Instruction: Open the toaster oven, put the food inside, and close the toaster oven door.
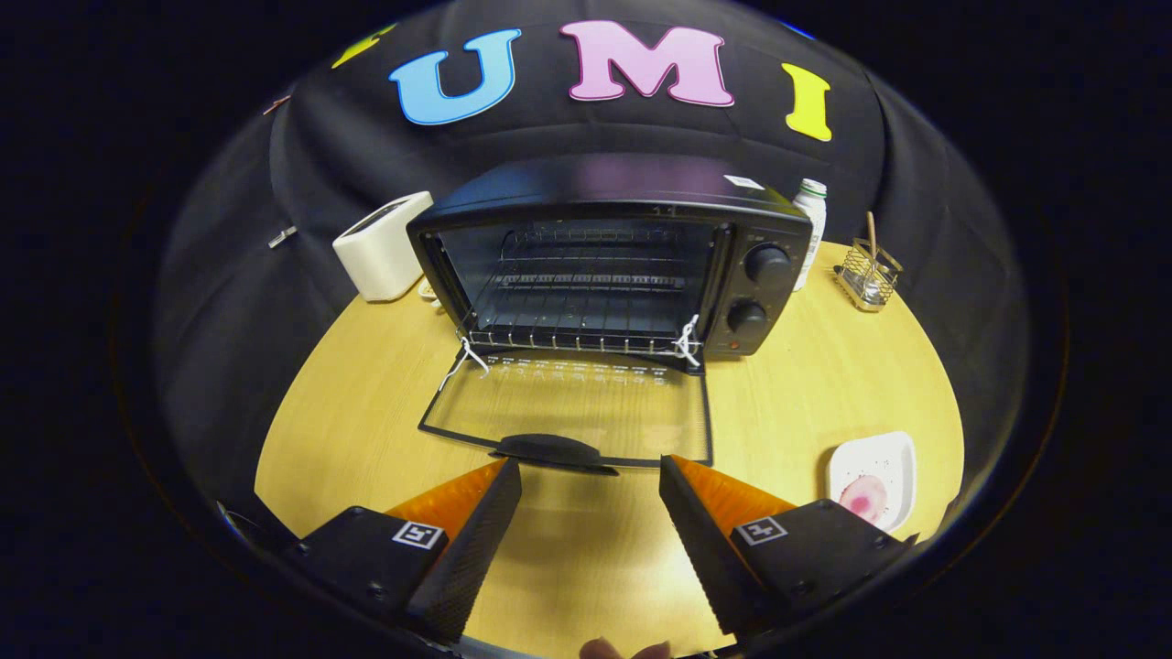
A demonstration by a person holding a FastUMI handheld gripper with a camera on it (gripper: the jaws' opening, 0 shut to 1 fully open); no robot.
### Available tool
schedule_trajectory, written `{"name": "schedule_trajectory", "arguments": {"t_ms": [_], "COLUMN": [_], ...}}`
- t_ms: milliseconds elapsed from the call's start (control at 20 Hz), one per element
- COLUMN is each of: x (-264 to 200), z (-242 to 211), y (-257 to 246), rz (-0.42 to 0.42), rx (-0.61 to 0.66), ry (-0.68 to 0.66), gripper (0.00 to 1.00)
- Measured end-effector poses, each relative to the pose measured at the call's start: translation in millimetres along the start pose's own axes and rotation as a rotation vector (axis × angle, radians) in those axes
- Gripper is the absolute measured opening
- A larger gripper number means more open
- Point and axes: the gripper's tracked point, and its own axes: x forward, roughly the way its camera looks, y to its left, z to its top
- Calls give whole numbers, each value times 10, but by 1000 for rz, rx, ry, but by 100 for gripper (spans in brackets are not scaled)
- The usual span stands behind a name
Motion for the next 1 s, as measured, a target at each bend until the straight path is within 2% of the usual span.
{"name": "schedule_trajectory", "arguments": {"t_ms": [300, 450, 750, 1000], "x": [-411, -536, -611, -460], "z": [-37, -134, -310, -570], "y": [-743, -1219, -2365, -3179], "rz": [63, 63, -18, -72], "rx": [37, 45, 23, 112], "ry": [107, 185, 295, 415], "gripper": [100, 100, 100, 98]}}
